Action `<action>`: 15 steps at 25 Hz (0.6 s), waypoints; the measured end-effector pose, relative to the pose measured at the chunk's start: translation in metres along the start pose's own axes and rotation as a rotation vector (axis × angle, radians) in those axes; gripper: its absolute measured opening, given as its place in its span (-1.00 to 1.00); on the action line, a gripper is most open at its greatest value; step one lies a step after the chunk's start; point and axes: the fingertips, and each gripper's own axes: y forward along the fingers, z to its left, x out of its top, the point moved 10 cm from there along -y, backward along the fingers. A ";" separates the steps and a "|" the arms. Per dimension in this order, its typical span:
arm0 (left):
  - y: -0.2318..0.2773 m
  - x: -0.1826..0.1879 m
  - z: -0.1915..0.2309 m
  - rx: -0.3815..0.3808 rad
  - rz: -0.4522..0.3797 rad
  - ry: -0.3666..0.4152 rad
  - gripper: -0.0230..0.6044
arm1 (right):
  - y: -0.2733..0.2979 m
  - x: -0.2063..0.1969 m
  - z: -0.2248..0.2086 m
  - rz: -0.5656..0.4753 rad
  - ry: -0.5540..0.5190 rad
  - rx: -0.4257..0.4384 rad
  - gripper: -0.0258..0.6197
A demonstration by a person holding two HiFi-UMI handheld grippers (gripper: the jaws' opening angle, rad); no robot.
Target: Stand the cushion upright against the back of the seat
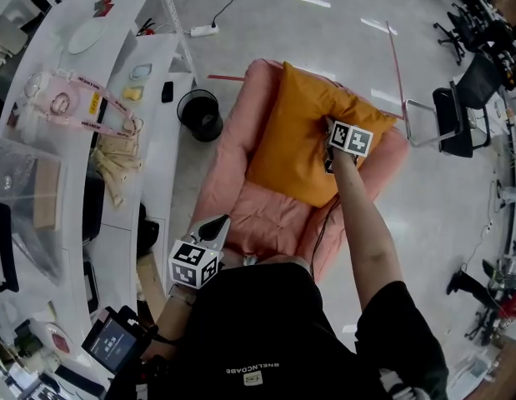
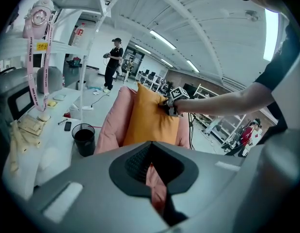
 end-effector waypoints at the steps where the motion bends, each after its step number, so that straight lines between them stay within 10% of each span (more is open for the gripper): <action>1: 0.000 0.000 0.002 -0.003 -0.001 -0.001 -0.88 | 0.002 0.002 -0.001 0.006 0.009 0.007 -0.90; 15: 0.009 0.008 0.003 -0.119 0.021 0.058 -0.88 | -0.024 -0.019 0.014 -0.004 0.051 0.088 -0.90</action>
